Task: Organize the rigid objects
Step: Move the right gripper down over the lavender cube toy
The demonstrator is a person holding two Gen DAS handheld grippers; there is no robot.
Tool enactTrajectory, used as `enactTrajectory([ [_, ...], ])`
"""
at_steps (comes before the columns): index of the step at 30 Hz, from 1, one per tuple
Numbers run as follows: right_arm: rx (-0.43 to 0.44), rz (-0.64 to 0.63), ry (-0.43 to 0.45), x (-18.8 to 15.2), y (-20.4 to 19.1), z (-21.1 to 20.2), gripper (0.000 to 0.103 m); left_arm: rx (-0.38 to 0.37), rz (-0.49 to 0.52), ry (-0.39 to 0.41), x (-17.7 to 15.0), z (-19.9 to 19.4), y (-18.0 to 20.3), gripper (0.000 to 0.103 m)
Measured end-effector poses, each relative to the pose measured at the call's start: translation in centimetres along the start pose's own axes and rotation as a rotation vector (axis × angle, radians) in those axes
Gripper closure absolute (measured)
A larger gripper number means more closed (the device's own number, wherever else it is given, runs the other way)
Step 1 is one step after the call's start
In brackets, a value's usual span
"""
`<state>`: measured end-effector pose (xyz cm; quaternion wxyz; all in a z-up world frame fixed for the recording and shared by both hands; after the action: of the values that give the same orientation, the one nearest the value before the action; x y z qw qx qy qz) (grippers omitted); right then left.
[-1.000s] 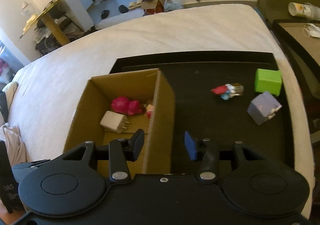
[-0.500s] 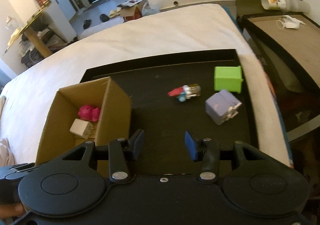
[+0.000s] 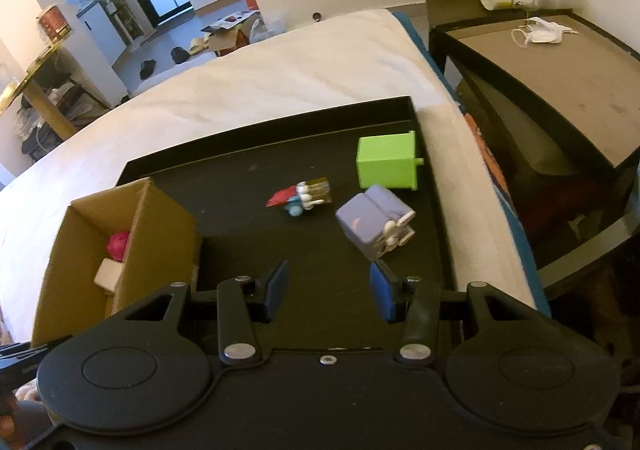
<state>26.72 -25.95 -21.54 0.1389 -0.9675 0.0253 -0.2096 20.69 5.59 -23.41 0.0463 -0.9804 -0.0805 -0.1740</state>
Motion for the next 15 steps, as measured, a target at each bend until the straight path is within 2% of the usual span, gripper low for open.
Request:
enactTrajectory([
  [7,-0.009,0.012,0.022,0.1,1.5,1.2,0.057,0.029,0.015,-0.001,0.0,0.1,0.2,0.09],
  [10,0.005,0.018,0.029,0.6,1.6,1.7,0.054,0.039,0.017,-0.002,0.1,0.2,0.4,0.09],
  [15,-0.008,-0.033,0.054,1.4,1.2,2.4,0.051,0.046,0.012,-0.003,0.1,0.3,0.5,0.089],
])
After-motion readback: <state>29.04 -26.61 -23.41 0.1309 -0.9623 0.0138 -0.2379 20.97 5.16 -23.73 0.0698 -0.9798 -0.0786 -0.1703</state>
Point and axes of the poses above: each gripper's, at about its wrist camera, not at the fingertips, and z roughly the way its jaws point, y to its right, x to its top, the point moved 7 cm from there along z, roughly the way its jaws point, and after that the axes turned 7 degrees about -y, right-handed, at the moved point
